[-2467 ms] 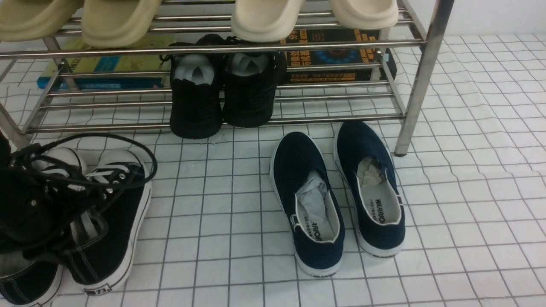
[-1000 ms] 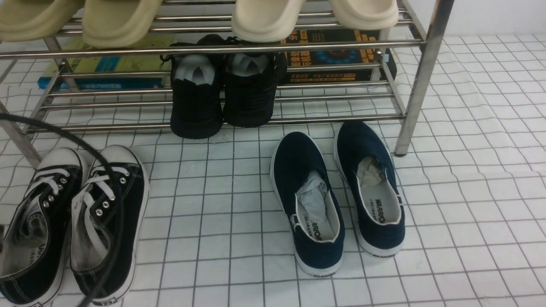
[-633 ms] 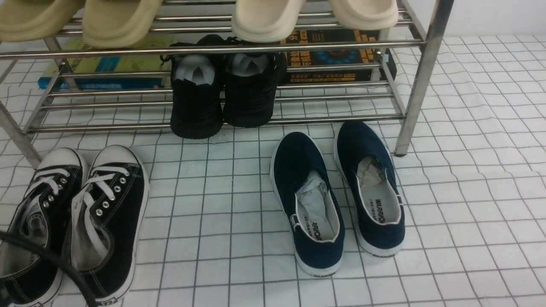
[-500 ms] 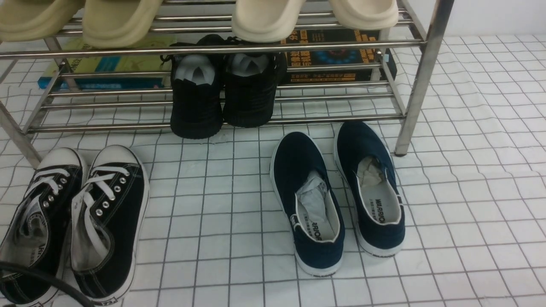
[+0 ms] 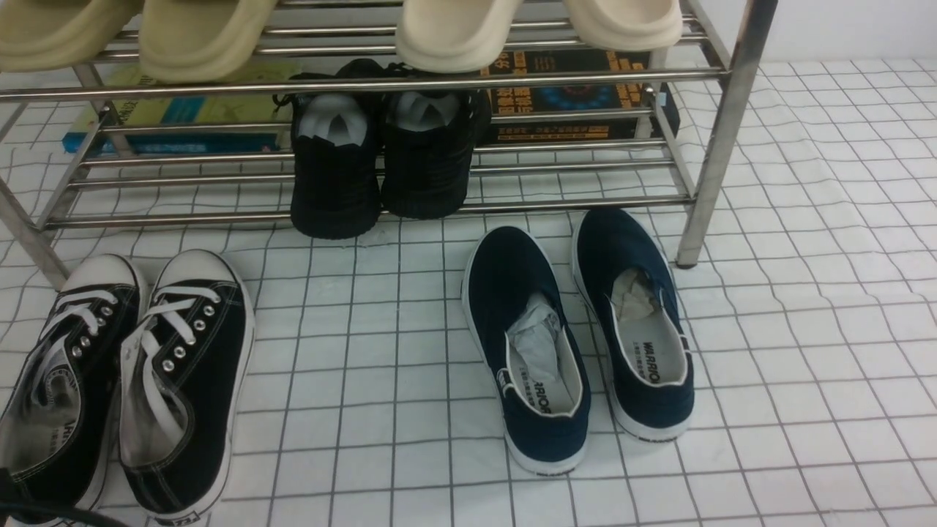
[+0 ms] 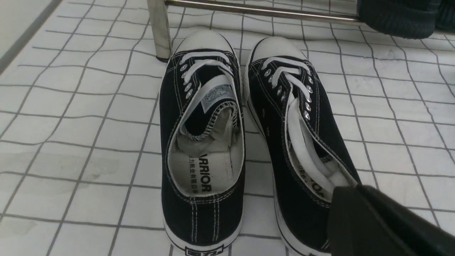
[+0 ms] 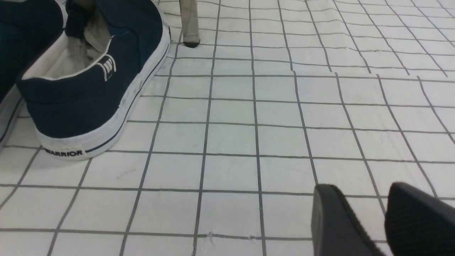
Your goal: Take the shoes off the shelf with your hand from the white checkered tablecloth.
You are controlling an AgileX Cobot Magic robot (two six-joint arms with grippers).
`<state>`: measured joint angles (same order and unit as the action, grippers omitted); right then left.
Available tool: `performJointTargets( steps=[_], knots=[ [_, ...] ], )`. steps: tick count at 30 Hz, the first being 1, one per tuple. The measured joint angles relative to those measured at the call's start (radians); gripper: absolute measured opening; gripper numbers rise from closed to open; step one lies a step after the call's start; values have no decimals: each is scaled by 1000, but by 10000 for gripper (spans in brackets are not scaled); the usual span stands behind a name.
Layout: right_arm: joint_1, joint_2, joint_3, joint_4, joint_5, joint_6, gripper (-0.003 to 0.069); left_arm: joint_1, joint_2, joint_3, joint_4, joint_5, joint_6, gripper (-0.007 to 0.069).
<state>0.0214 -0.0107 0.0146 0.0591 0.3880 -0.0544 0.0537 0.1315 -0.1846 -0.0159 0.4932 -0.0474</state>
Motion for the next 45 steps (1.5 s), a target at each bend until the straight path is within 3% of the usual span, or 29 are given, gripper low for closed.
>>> performJointTargets(
  steps=[9, 45],
  knots=[
    [0, 0, 0, 0, 0, 0, 239, -69, -141, 203, 70, -99, -67, 21],
    [0, 0, 0, 0, 0, 0, 239, -79, -144, 206, 78, -108, -68, 41]
  ],
)
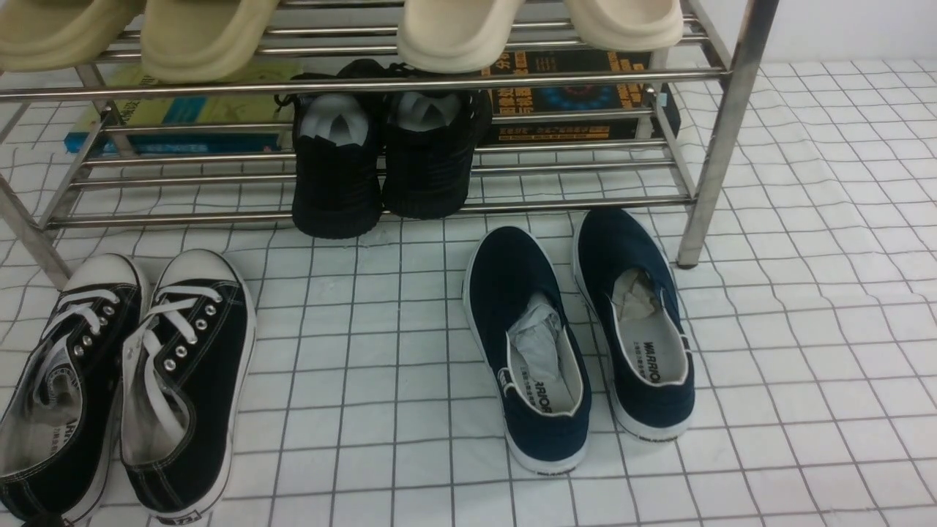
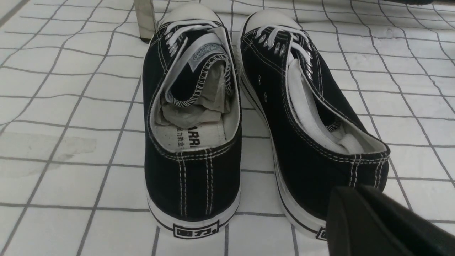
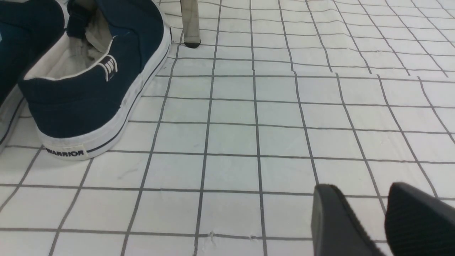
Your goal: Take the shoes off the shelf with your hand from the white checkered tablecloth.
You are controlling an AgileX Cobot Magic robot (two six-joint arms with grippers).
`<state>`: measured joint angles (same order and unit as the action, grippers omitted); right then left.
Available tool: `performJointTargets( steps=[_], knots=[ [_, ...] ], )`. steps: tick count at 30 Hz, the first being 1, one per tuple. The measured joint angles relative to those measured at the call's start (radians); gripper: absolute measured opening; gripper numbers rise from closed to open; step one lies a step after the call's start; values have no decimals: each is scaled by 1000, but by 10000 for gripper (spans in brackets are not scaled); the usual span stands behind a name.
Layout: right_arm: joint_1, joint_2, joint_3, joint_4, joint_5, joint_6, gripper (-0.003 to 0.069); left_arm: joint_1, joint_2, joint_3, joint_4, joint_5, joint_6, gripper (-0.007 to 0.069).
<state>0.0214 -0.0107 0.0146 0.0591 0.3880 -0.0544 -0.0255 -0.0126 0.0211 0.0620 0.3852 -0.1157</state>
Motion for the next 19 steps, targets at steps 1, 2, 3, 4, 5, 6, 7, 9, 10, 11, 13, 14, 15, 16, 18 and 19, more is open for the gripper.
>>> performJointTargets(
  steps=[1, 2, 3, 4, 5, 6, 7, 9, 10, 11, 13, 14, 15, 16, 18, 19],
  knots=[
    [0, 0, 0, 0, 0, 0, 239, 0, 0, 0, 0, 0, 0, 41],
    [0, 0, 0, 0, 0, 0, 239, 0, 0, 0, 0, 0, 0, 41],
    [0, 0, 0, 0, 0, 0, 239, 0, 0, 0, 0, 0, 0, 41],
    [0, 0, 0, 0, 0, 0, 239, 0, 0, 0, 0, 0, 0, 41],
    [0, 0, 0, 0, 0, 0, 239, 0, 0, 0, 0, 0, 0, 41],
    [0, 0, 0, 0, 0, 0, 239, 0, 0, 0, 0, 0, 0, 41],
    [0, 0, 0, 0, 0, 0, 239, 0, 0, 0, 0, 0, 0, 41],
    [0, 0, 0, 0, 0, 0, 239, 0, 0, 0, 0, 0, 0, 41],
    [0, 0, 0, 0, 0, 0, 239, 0, 0, 0, 0, 0, 0, 43],
    [0, 0, 0, 0, 0, 0, 239, 0, 0, 0, 0, 0, 0, 43],
    [0, 0, 0, 0, 0, 0, 239, 0, 0, 0, 0, 0, -1, 45],
    [0, 0, 0, 0, 0, 0, 239, 0, 0, 0, 0, 0, -1, 47],
    [0, 0, 0, 0, 0, 0, 239, 0, 0, 0, 0, 0, -1, 49],
    [0, 0, 0, 0, 0, 0, 239, 0, 0, 0, 0, 0, -1, 49],
    [0, 0, 0, 0, 0, 0, 239, 0, 0, 0, 0, 0, -1, 51],
    [0, 0, 0, 0, 0, 0, 239, 0, 0, 0, 0, 0, -1, 52]
  ],
)
